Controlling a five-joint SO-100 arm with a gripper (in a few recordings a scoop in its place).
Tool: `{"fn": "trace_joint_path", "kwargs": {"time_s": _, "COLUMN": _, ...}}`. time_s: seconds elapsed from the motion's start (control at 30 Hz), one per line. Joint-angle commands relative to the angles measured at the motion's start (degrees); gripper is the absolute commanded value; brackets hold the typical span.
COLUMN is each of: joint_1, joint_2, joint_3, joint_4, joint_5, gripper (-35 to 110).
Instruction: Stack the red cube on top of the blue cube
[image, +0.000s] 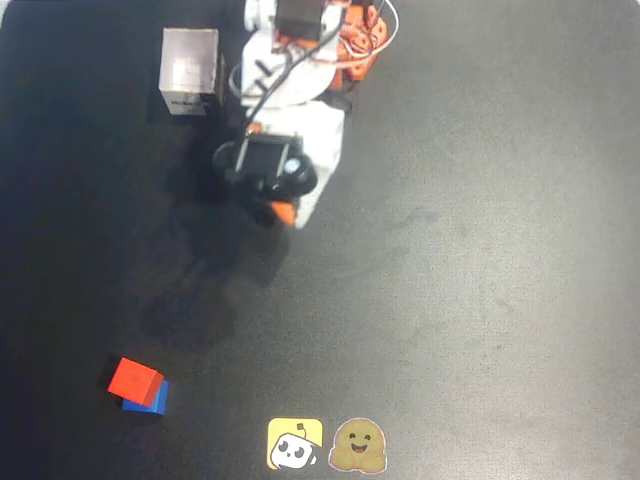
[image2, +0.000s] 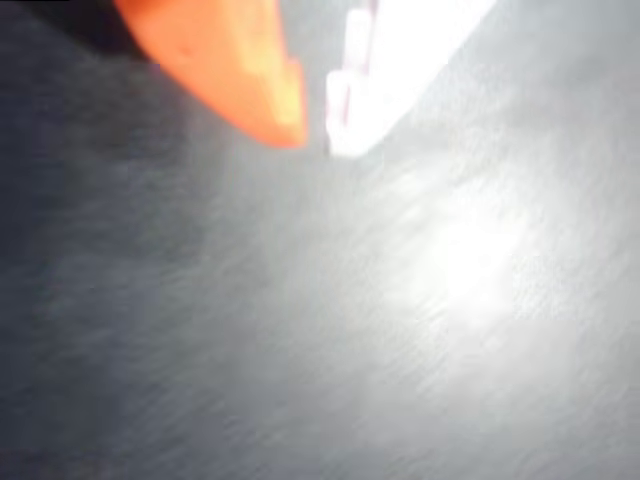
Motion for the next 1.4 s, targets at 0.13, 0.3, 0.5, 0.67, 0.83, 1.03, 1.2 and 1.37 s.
{"fn": "trace_joint_path", "kwargs": {"time_s": 0.13, "joint_1": -1.0, "joint_2": 16.4, "joint_3": 10.5, "joint_4": 0.2, "joint_5": -0.8, "gripper": 0}}
{"fn": "trace_joint_path", "kwargs": {"time_s": 0.3, "joint_1": -1.1, "joint_2": 32.8, "joint_3": 19.7, "joint_4": 5.7, "joint_5": -1.9, "gripper": 0}}
{"fn": "trace_joint_path", "kwargs": {"time_s": 0.5, "joint_1": -0.4, "joint_2": 32.8, "joint_3": 19.7, "joint_4": 10.3, "joint_5": -5.1, "gripper": 0}}
{"fn": "trace_joint_path", "kwargs": {"time_s": 0.67, "joint_1": -0.4, "joint_2": 32.8, "joint_3": 19.7, "joint_4": 20.3, "joint_5": -8.9, "gripper": 0}}
{"fn": "trace_joint_path", "kwargs": {"time_s": 0.83, "joint_1": -0.4, "joint_2": 32.8, "joint_3": 19.7, "joint_4": 28.3, "joint_5": -9.8, "gripper": 0}}
{"fn": "trace_joint_path", "kwargs": {"time_s": 1.03, "joint_1": -0.8, "joint_2": 32.8, "joint_3": 19.8, "joint_4": 28.0, "joint_5": -11.6, "gripper": 0}}
{"fn": "trace_joint_path", "kwargs": {"time_s": 1.2, "joint_1": -0.6, "joint_2": 32.8, "joint_3": 19.8, "joint_4": 28.0, "joint_5": -11.5, "gripper": 0}}
{"fn": "trace_joint_path", "kwargs": {"time_s": 1.37, "joint_1": -0.6, "joint_2": 32.8, "joint_3": 19.8, "joint_4": 28.0, "joint_5": -11.5, "gripper": 0}}
